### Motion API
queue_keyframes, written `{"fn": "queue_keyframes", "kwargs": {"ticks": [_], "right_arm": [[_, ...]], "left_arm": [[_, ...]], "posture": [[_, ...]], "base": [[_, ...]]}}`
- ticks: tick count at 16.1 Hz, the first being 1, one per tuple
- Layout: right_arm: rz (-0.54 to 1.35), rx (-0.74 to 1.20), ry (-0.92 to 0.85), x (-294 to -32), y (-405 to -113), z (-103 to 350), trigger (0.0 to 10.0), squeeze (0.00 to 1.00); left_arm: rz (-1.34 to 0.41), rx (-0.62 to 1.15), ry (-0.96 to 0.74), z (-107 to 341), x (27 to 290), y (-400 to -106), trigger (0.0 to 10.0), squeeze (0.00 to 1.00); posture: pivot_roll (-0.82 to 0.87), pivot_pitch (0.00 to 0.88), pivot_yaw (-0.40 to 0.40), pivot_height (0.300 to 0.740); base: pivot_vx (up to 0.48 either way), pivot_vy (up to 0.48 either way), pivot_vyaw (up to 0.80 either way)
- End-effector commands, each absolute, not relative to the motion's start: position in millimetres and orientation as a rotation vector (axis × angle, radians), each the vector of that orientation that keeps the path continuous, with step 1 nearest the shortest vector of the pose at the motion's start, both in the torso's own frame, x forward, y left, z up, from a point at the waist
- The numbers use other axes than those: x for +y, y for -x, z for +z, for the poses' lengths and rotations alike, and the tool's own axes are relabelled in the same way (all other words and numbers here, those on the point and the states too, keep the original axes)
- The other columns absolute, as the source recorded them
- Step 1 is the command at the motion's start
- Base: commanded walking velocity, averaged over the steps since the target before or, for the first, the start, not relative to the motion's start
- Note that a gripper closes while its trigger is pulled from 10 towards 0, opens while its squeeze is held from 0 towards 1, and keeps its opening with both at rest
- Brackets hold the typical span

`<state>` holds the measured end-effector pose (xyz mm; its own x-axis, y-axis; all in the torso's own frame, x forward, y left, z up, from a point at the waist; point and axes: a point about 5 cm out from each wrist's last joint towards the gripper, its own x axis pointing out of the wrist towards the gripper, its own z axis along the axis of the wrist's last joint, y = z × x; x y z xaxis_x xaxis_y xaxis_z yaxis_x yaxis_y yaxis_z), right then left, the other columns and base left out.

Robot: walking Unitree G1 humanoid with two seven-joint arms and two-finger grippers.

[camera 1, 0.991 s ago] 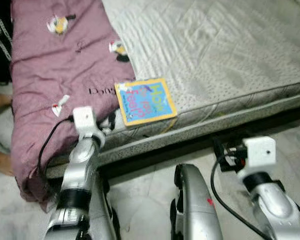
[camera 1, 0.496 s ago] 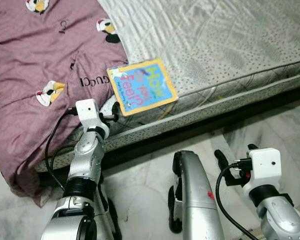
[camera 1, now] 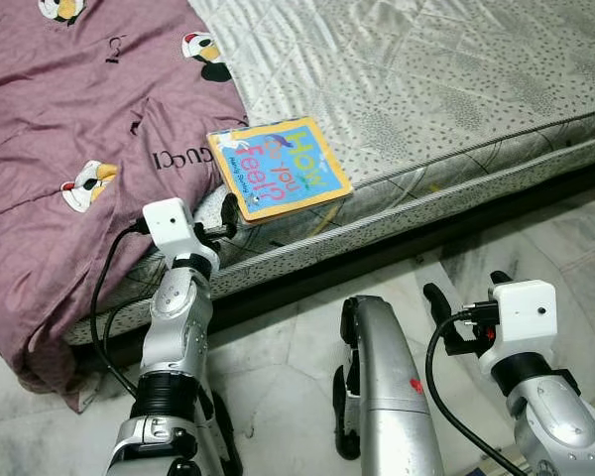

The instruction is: Clean up the room

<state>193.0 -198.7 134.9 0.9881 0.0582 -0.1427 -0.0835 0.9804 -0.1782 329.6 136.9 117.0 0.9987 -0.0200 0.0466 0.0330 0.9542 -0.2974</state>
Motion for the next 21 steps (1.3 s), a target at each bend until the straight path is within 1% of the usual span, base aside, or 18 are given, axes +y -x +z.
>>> {"fn": "queue_keyframes", "kwargs": {"ticks": [1,12,13,15,18,20,21], "right_arm": [[0.066,0.171,0.191,-201.6,-189.6,129.0,10.0,0.0],[0.066,0.171,0.191,-201.6,-189.6,129.0,10.0,0.0],[0.081,0.102,0.14,-190.7,-222.5,129.6,10.0,0.0],[0.073,0.061,0.096,-185.1,-241.8,132.8,10.0,0.0],[0.072,0.027,0.086,-180.7,-257.1,134.0,10.0,0.0],[0.066,0.012,0.083,-180.0,-263.3,132.6,10.0,0.0],[0.063,0.009,0.084,-180.6,-262.6,132.6,10.0,0.0]], "left_arm": [[-0.035,-0.033,0.3,114.1,133.6,-327.0,10.0,0.0],[-0.035,-0.033,0.3,114.1,133.6,-327.0,10.0,0.0],[0.022,-0.039,0.258,110.6,144.9,-296.5,10.0,0.0],[0.052,-0.041,0.227,113.2,152.2,-289.4,10.0,0.0],[0.065,-0.039,0.203,114.0,160.5,-287.5,10.0,0.0],[0.055,-0.033,0.206,117.2,161.2,-288.0,10.0,0.0],[0.03,-0.04,0.211,119.4,160.3,-294.0,10.0,0.0]], "posture": [[-0.22,0.301,-0.012,0.493],[-0.22,0.301,-0.012,0.493],[-0.12,0.163,0.017,0.493],[-0.11,0.151,0.019,0.493],[-0.08,0.111,0.034,0.493],[-0.08,0.101,0.036,0.493],[-0.09,0.102,0.037,0.493]], "base": [[0.0,0.0,0.0],[0.0,0.0,0.0],[0.0,0.0,0.0],[0.0,0.0,0.0],[0.0,0.0,0.0],[0.0,0.0,0.0],[0.0,0.0,0.0]]}}
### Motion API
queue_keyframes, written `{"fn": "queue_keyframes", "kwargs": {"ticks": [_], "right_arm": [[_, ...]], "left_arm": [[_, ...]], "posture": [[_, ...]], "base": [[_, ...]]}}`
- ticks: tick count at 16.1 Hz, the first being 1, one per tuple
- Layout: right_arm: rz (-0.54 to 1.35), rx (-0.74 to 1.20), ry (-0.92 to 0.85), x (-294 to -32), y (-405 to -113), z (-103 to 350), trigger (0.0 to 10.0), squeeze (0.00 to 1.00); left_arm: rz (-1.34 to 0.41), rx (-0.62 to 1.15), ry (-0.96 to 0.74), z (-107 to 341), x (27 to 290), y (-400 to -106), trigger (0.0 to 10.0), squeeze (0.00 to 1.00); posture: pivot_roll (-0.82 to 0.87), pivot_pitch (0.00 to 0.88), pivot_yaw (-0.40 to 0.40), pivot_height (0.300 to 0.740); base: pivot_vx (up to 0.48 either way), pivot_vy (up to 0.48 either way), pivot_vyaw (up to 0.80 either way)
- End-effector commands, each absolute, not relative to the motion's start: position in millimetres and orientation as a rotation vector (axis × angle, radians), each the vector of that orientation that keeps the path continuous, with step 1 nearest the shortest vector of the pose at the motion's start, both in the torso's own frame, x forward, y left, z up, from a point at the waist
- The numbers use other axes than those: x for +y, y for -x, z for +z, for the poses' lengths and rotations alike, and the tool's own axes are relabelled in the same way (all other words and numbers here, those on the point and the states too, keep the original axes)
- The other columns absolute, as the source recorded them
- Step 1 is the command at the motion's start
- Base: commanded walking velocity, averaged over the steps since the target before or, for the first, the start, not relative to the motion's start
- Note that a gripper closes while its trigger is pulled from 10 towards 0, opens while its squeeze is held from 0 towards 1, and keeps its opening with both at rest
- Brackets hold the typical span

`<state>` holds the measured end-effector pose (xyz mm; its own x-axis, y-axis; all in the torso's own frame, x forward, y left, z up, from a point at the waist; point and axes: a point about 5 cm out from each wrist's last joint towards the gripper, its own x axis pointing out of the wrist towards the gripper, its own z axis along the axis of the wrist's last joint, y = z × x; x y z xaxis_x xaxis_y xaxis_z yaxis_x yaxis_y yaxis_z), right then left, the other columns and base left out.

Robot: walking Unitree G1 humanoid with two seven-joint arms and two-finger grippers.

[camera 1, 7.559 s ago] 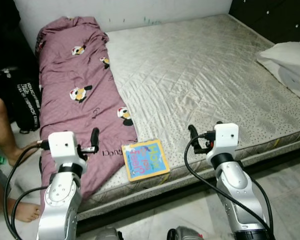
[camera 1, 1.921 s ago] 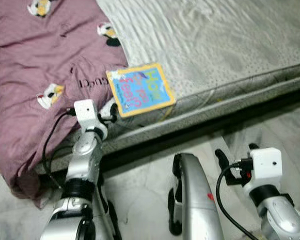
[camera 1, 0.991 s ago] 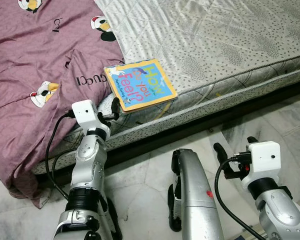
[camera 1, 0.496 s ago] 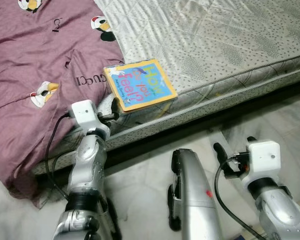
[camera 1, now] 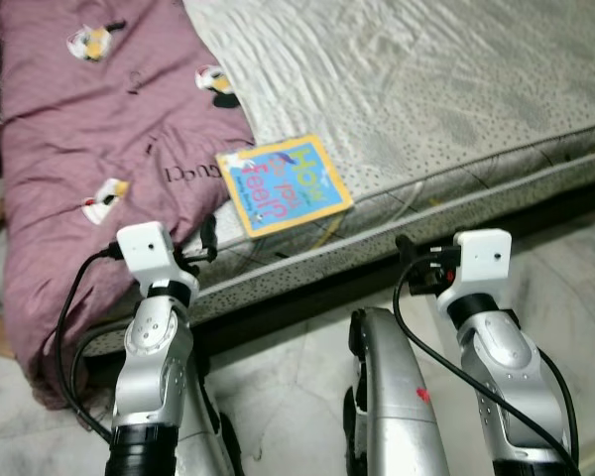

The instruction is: Clean up the room

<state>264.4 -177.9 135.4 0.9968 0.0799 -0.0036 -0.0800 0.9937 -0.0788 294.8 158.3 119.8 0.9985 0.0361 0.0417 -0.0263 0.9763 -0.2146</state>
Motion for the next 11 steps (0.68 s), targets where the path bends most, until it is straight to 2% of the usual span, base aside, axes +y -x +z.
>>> {"fn": "queue_keyframes", "kwargs": {"ticks": [1,6,11], "right_arm": [[0.057,0.004,0.091,-181.9,-260.9,133.1,10.0,0.0],[0.029,-0.009,0.122,-191.7,-249.3,140.8,10.0,0.0],[0.028,-0.002,0.148,-193.6,-234.3,143.8,10.0,0.0]], "left_arm": [[0.002,-0.034,0.221,119.4,157.2,-304.5,10.0,0.0],[-0.086,0.024,0.28,114.4,134.4,-332.1,10.0,0.0],[-0.102,0.088,0.362,105.3,120.4,-345.6,10.0,0.0]], "posture": [[-0.1,0.103,0.038,0.493],[-0.17,0.135,0.038,0.493],[-0.22,0.171,0.034,0.493]], "base": [[0.0,0.0,0.0],[0.0,0.0,0.0],[0.0,0.0,0.0]]}}
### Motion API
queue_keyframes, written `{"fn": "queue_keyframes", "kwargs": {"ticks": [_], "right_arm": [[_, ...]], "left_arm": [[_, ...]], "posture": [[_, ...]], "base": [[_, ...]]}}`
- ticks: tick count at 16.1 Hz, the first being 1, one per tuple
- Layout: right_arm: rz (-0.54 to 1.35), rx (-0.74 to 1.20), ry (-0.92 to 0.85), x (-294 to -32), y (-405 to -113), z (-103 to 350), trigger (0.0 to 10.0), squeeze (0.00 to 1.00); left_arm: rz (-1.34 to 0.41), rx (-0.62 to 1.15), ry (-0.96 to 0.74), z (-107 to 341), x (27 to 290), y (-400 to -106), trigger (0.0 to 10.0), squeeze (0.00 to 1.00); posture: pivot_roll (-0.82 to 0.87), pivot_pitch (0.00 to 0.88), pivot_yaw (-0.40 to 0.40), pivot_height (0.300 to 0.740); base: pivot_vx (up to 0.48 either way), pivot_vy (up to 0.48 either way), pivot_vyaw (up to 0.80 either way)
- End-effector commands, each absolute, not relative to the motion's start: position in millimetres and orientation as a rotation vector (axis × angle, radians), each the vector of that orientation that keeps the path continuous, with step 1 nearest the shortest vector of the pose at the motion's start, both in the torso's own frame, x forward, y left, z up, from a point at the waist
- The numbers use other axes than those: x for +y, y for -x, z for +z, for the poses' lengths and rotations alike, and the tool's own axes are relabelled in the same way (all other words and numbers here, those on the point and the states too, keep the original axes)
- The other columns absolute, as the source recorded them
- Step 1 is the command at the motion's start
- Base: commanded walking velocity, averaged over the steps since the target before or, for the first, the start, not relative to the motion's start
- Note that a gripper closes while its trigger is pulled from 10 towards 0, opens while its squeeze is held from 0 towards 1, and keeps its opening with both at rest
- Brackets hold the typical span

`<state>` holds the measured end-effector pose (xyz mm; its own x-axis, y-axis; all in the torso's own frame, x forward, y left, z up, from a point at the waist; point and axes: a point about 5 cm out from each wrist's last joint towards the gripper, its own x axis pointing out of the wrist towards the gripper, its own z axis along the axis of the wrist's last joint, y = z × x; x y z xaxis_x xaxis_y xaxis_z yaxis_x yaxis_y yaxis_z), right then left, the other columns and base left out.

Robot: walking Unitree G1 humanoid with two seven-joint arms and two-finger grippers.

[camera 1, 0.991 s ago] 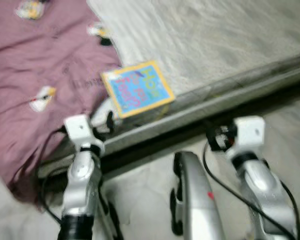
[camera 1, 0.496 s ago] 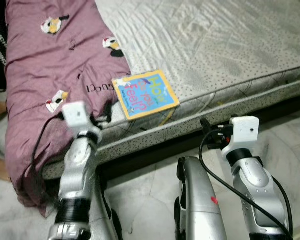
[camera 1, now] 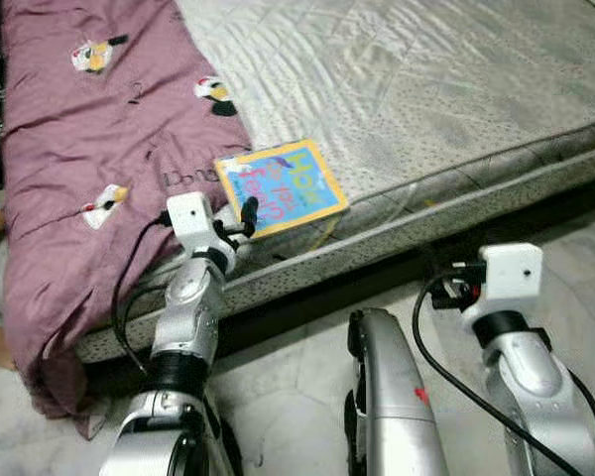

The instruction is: Clean up the room

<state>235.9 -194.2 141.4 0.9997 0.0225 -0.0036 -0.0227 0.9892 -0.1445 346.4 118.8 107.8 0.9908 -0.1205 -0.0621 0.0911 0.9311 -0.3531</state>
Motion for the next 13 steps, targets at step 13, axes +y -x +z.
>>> {"fn": "queue_keyframes", "kwargs": {"ticks": [13], "right_arm": [[0.003,0.092,0.219,-212.7,-198.6,154.2,10.0,0.0]], "left_arm": [[-0.026,0.179,0.551,82.0,129.3,-355.5,10.0,0.0]], "posture": [[-0.32,0.282,-0.036,0.493]], "base": [[0.0,0.0,0.0]]}}
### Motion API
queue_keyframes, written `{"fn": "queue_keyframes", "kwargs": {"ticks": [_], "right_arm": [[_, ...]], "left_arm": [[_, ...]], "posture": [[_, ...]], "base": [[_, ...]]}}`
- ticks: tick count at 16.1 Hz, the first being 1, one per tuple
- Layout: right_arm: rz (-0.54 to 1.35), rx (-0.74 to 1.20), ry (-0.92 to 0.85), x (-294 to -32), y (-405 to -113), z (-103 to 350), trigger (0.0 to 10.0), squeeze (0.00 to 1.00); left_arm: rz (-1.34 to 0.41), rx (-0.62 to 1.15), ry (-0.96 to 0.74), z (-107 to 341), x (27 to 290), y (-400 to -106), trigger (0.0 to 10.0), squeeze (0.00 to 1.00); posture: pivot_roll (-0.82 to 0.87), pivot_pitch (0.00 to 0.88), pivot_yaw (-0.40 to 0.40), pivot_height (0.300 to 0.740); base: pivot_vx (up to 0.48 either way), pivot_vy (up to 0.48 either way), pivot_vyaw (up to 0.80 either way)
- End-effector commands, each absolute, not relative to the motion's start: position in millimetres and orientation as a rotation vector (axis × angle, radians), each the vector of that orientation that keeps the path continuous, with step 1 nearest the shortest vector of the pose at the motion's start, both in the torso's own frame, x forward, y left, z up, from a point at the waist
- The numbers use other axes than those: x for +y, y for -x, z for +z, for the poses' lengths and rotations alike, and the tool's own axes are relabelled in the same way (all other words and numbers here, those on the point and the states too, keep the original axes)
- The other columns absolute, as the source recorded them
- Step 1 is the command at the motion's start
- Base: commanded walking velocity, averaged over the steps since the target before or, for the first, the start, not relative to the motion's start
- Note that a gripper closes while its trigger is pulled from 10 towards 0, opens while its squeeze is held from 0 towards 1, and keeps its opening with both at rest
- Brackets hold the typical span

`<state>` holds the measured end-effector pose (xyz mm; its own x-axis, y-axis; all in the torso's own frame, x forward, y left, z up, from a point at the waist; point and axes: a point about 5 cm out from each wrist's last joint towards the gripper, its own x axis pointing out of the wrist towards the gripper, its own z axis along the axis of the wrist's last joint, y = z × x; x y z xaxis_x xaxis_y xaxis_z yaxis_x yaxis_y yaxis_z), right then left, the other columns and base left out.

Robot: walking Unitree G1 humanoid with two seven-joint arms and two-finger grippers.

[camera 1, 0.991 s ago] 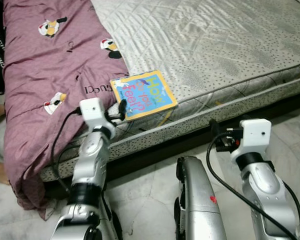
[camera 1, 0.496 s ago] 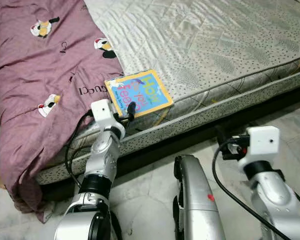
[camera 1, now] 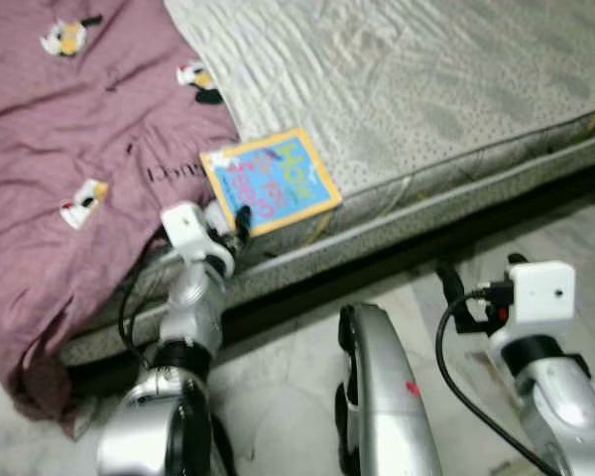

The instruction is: Clean up the room

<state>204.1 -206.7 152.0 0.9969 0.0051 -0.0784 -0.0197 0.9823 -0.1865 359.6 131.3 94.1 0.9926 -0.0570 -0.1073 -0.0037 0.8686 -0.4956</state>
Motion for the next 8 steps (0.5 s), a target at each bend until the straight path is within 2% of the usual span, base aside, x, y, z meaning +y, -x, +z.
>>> {"fn": "queue_keyframes", "kwargs": {"ticks": [1,6,7,8], "right_arm": [[0.006,0.095,0.222,-212.8,-198.1,154.7,10.0,0.0],[0.004,0.095,0.24,-214.4,-201.2,159.0,10.0,0.0],[0.003,0.091,0.243,-214.5,-202.0,160.3,10.0,0.0],[0.0,0.087,0.247,-214.5,-203.5,161.3,10.0,0.0]], "left_arm": [[-0.05,0.179,0.556,85.7,127.1,-359.0,10.0,0.0],[-0.169,0.245,0.576,98.9,107.1,-372.5,10.0,0.0],[-0.211,0.261,0.559,98.9,102.1,-372.7,0.0,0.0],[-0.242,0.274,0.553,99.1,98.6,-372.8,0.0,0.0]], "posture": [[-0.32,0.282,-0.037,0.493],[-0.34,0.275,-0.043,0.493],[-0.34,0.267,-0.04,0.493],[-0.34,0.262,-0.037,0.493]], "base": [[0.0,0.0,0.0],[0.0,0.0,0.0],[0.0,0.0,0.0],[0.0,0.0,0.0]]}}
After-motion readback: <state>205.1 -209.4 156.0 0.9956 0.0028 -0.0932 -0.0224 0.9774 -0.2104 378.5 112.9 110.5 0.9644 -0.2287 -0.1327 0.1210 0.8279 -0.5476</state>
